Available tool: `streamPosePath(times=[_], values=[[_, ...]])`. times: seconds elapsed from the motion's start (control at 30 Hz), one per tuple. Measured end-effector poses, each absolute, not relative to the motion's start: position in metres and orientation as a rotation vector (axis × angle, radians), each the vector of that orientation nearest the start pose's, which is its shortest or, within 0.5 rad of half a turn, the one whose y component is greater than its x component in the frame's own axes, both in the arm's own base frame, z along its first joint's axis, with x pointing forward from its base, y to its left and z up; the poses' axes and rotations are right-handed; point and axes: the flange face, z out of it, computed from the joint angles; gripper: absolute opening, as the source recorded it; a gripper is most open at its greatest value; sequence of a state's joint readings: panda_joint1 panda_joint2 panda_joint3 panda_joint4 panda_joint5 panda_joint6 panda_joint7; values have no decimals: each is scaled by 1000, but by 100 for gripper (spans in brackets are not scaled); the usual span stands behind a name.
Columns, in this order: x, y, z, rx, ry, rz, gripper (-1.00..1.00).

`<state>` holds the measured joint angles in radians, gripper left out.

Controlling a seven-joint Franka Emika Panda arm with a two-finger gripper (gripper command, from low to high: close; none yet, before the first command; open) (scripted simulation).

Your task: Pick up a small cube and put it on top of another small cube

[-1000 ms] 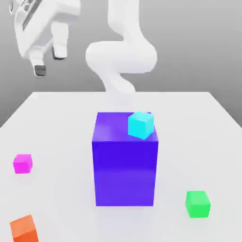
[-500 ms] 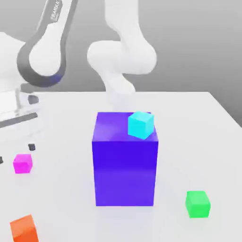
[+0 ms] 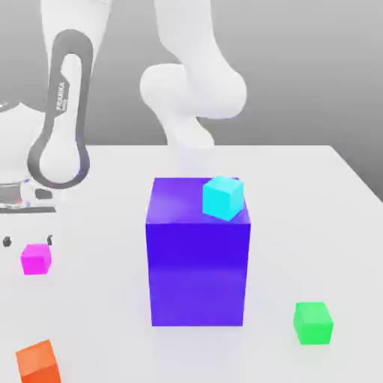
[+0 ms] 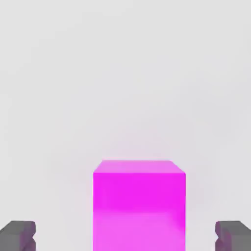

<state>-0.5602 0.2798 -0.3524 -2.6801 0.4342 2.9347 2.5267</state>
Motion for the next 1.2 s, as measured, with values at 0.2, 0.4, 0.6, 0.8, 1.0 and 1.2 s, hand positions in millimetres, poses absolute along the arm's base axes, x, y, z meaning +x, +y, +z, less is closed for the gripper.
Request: streamPosePath(times=[0.2, 0.4, 0.6, 0.8, 1.0, 1.2], values=[[212, -338, 129, 1097, 2943, -7, -100], [213, -340, 140, 1093, 2941, -17, -100], [213, -340, 178, 1092, 2939, -20, -100], [239, -329, 194, 852, 3004, 7, -100], [310, -284, 197, 116, 3099, 39, -100], [374, -217, 206, -678, 3003, 51, -100]])
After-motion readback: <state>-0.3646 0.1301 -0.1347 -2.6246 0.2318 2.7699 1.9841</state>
